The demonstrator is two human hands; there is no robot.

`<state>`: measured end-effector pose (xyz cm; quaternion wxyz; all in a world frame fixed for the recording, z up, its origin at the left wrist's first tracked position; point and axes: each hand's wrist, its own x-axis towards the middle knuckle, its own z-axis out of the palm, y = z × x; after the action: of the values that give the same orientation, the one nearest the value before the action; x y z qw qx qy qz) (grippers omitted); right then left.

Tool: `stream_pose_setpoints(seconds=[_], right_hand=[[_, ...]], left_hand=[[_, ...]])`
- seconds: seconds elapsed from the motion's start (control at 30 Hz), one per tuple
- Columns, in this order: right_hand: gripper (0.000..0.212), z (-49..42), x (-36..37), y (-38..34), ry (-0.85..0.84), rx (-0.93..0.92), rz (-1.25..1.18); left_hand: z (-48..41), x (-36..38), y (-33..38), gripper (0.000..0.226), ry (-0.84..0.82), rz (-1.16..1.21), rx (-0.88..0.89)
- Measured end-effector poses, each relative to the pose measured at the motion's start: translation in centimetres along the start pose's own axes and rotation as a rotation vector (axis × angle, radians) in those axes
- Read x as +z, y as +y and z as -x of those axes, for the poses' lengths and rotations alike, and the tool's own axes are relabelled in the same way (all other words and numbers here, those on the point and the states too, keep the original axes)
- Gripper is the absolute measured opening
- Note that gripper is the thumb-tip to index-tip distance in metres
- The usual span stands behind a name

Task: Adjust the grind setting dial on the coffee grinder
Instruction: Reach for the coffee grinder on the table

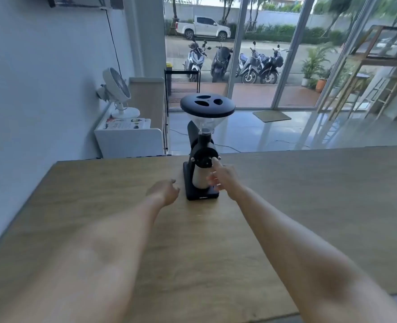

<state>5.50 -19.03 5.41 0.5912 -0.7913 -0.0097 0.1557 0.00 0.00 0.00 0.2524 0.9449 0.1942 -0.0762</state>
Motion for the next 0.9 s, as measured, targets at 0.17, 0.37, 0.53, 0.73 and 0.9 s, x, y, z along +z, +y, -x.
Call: stream_pose_setpoints(seconds=[0.17, 0.37, 0.53, 0.73, 0.9], right_hand=[[0.052, -1.2, 0.7, 0.4, -0.104, 0.104, -0.193], [0.057, -2.6, 0.7, 1.4, -0.207, 0.137, -0.329], [0.05, -3.4, 0.4, 1.8, -0.344, 0.179, -0.485], [0.046, -4.6, -0.1, 2.4, -0.542, 0.273, -0.726], [0.042, -5.0, 0.0, 2.9, -0.565, 0.287, -0.804]], left_hand=[[-0.9, 2.1, 0.3, 0.052, -0.05, -0.009, -0.034], [-2.0, 4.8, 0.9, 0.045, -0.03, -0.033, -0.015], [-3.1, 6.5, 1.0, 0.054, -0.009, -0.078, -0.004], [-4.2, 8.5, 1.0, 0.071, 0.005, -0.177, -0.03], [-3.9, 9.9, 0.5, 0.073, 0.073, -0.186, -0.013]])
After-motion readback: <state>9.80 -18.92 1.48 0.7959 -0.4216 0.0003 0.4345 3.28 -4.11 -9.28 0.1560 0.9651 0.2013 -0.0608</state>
